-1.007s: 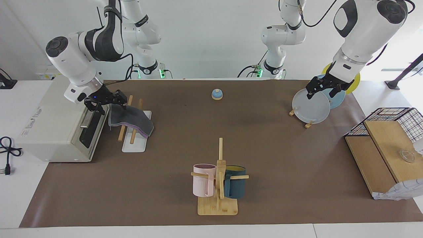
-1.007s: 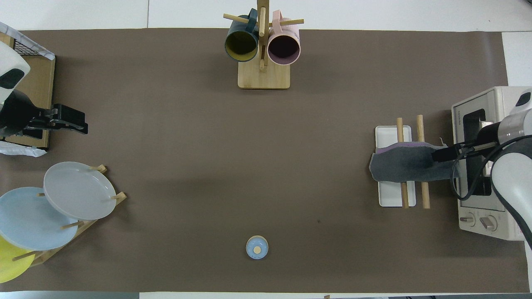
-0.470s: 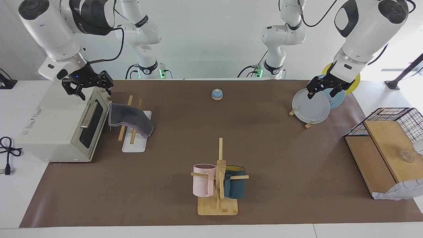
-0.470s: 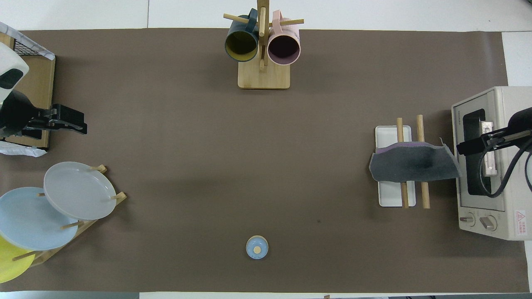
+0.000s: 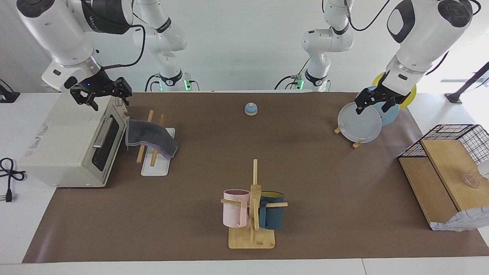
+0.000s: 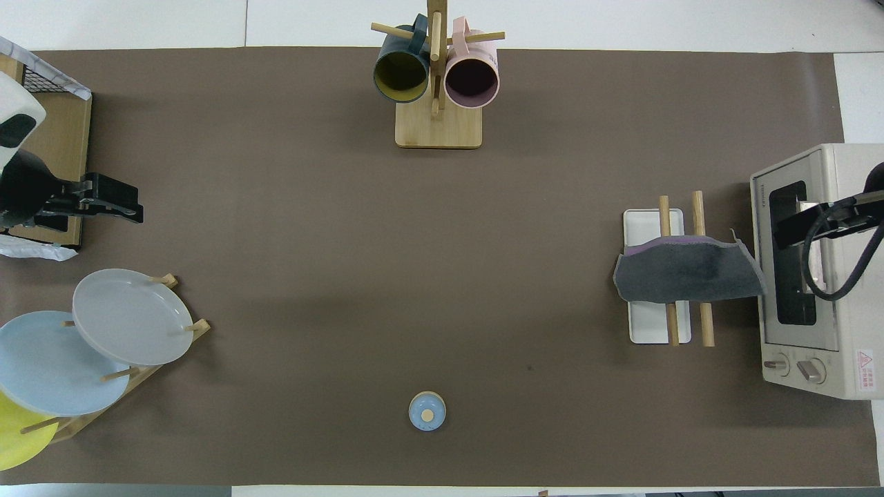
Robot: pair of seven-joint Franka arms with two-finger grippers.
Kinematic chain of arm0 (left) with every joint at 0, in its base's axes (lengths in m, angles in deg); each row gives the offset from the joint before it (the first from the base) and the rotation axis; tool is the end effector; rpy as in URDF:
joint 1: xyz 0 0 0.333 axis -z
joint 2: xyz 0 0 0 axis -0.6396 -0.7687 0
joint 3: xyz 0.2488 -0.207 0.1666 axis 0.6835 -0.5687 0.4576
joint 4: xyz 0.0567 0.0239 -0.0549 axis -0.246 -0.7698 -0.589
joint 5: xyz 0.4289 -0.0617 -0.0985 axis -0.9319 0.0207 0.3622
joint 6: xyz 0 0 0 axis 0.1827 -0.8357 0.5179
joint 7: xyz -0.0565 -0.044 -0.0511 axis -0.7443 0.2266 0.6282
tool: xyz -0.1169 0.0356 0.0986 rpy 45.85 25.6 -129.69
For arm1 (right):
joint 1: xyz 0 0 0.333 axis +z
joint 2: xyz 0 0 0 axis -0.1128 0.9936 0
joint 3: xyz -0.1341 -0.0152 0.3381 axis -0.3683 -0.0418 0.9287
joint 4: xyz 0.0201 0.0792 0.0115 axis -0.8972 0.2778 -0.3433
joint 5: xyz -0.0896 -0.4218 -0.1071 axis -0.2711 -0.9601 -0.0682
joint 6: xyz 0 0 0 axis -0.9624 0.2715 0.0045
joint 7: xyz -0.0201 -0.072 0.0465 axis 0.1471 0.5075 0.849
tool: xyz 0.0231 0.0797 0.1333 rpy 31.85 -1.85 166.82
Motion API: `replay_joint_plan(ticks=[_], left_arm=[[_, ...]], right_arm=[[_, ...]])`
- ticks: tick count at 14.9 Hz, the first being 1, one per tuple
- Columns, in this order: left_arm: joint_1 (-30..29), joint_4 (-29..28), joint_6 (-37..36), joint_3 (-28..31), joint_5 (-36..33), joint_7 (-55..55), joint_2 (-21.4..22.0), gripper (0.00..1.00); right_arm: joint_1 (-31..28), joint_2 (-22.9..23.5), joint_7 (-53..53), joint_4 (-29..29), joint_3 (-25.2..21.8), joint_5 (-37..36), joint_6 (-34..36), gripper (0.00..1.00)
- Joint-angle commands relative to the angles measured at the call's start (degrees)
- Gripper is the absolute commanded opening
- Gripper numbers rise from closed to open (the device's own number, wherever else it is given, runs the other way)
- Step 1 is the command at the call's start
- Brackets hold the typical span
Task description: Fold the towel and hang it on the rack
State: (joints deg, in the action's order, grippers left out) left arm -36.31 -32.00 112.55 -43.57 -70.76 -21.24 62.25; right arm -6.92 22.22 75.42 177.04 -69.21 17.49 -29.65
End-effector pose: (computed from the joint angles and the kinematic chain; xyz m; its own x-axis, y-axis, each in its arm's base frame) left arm 0.6022 -0.0642 0.5893 0.9979 0.0207 -0.0615 0.0227 -0.9992 0.0314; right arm 0.5891 -0.0269 0.5968 0.9754 0.1639 -0.1472 0.1688 -0.9854 0.0216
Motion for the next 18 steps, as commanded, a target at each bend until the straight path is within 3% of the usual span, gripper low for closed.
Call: replay_joint_plan(ticks=[1, 4, 18], left_arm=[[0.24, -0.39, -0.7, 0.41, -1.13, 0.11, 0.86, 1.0], [0.24, -0.39, -0.7, 0.41, -1.13, 0.11, 0.86, 1.0], [-0.37, -0.39, -0.7, 0.41, -1.13, 0.11, 0.86, 1.0]], right_arm=[[0.26, -2.03, 2.15, 1.62, 0.14, -1.24, 1.93, 1.0], [0.96, -1.69, 6.71, 1.64, 0.23, -1.24, -0.17, 1.0], [1.93, -0.28, 7.07, -1.26, -1.52, -0.27, -0.79, 1.0]])
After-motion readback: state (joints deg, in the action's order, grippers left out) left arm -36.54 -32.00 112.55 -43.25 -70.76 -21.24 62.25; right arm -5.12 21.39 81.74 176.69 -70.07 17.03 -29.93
